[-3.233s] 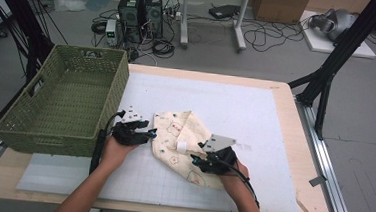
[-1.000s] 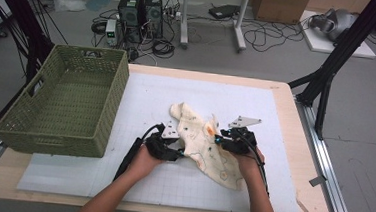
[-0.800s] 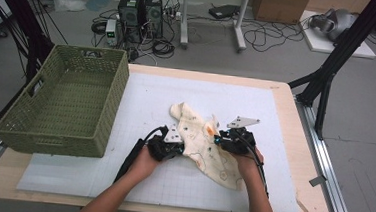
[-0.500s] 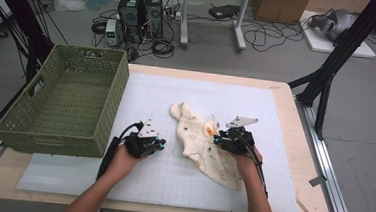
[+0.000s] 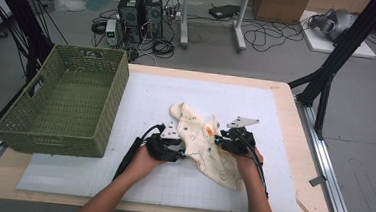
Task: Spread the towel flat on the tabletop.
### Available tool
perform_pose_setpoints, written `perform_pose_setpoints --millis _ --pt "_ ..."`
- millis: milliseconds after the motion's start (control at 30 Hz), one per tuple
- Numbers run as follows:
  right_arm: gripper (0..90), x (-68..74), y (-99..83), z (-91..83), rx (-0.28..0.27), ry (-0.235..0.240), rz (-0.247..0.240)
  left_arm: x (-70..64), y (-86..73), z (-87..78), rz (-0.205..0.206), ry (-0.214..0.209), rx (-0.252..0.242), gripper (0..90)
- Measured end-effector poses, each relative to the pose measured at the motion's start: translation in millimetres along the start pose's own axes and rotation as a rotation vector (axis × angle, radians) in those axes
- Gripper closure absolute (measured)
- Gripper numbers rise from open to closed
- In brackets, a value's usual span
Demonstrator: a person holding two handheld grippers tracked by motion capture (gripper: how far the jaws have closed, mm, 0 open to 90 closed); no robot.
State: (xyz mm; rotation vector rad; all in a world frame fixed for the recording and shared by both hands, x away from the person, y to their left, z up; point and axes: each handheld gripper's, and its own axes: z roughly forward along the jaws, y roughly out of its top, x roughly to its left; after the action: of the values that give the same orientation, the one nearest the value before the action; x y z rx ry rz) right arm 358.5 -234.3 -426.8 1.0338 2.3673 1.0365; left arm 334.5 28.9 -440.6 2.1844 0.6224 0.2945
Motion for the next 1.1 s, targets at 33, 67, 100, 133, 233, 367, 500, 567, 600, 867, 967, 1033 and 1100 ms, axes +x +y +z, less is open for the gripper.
perform_pose_setpoints --millis 33,67,100,133,233,367,500,567,600,867,967,1033,1100 --pt "65.6 0.3 -0.6 -0.2 -0.001 0.001 0.005 -3.0 3.0 3.9 0.015 0.006 0.008 52.1" --pt "65.6 0.0 -1.6 -0.6 0.0 0.0 0.003 -5.2 5.8 7.3 0.034 0.01 0.022 52.1" --pt "65.3 -0.4 -2.6 -0.9 0.001 -0.003 0.002 -8.0 7.8 11.7 0.047 0.01 0.026 52.1" --pt "65.2 -0.5 -4.1 -1.4 0.0 -0.005 0.012 -10.1 8.5 15.0 0.053 0.013 0.025 52.6" --pt "65.1 -1.7 -7.6 -2.6 -0.001 -0.008 0.018 -13.9 9.9 18.8 0.073 -0.003 0.011 62.6" --pt "64.7 -3.2 -11.3 -4.3 0.0 -0.01 0.027 -17.9 10.2 19.1 0.098 -0.035 0.013 81.7" --pt "64.6 -2.3 -10.9 -6.1 -0.009 -0.011 0.025 -13.8 7.5 15.1 0.06 -0.044 0.007 85.1" --pt "64.5 -2.0 -10.5 -7.8 -0.017 -0.015 0.023 -9.8 3.1 8.1 0.047 -0.044 0.006 85.3" --pt "64.5 -2.4 -10.5 -8.7 -0.022 -0.015 0.022 -6.2 -1.3 1.1 0.04 -0.038 0.009 85.2" --pt "61.7 -1.5 -7.9 -12.0 -0.071 -0.014 0.039 25.5 -45.1 -63.5 -0.061 0.039 -0.039 85.1" --pt "60.2 0.9 -5.2 -8.5 -0.083 0.001 0.039 31.4 -59.7 -83.3 -0.097 0.058 -0.052 85.1" --pt "59.1 3.6 -2.7 -5.6 -0.085 0.015 0.034 30.2 -65.7 -92.5 -0.095 0.063 -0.051 85.1" --pt "57.8 5.7 0.3 -1.8 -0.082 0.021 0.034 27.8 -69.1 -98.4 -0.087 0.064 -0.047 85.1"
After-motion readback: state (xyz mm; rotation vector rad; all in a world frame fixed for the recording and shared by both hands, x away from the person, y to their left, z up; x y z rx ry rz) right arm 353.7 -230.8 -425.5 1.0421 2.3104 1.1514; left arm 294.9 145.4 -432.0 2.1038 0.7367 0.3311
